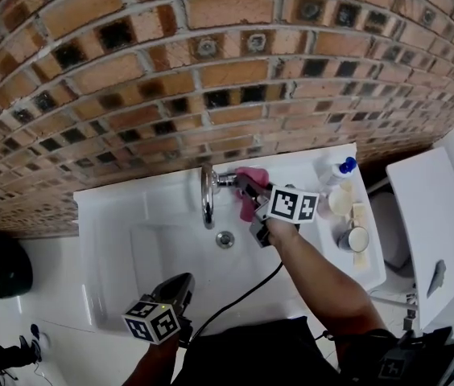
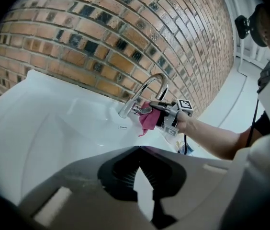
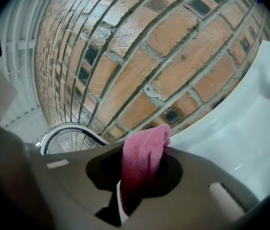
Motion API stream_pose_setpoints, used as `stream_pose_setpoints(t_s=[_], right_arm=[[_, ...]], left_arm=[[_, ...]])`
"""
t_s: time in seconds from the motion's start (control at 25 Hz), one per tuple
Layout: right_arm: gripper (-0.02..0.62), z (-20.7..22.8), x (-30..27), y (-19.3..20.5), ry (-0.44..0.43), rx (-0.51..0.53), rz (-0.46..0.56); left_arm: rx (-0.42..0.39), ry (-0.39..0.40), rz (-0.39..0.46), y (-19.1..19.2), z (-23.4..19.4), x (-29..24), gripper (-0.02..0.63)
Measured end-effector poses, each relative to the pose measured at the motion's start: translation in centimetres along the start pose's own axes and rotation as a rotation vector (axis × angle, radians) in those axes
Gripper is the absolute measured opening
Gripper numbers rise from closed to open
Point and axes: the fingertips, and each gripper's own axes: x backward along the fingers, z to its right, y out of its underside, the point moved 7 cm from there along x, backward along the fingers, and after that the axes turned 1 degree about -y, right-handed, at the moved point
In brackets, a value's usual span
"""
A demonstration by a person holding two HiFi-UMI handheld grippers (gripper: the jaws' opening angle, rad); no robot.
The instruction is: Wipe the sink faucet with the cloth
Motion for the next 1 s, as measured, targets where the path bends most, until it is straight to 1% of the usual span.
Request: stream_pose_setpoints(t_s=[0.36, 0.64, 0.84, 1.0], right_arm=[[0.063, -2.0, 2.0, 0.7, -0.006, 0.039, 0.041], [0.063, -3.7, 3.4, 2.0, -0.017, 0.087, 0.025], [0.063, -4.7, 3.2, 4.1, -0.04, 0.061, 0.011], [0.063, -4.6, 1.5, 6.7, -0.049, 0.031, -0.041]], left_arm=[[-0.028, 0.028, 0.008, 0.6, 0.3, 0.9, 0.004], [-0.045, 0.042, 0.008, 0.8, 0.2, 1.9, 0.005], [-0.049, 0.044, 0.003, 0.7, -0.5, 2.6, 0.004], [-0.056, 0.031, -0.011, 0.6, -1.3, 3.2, 0.004]])
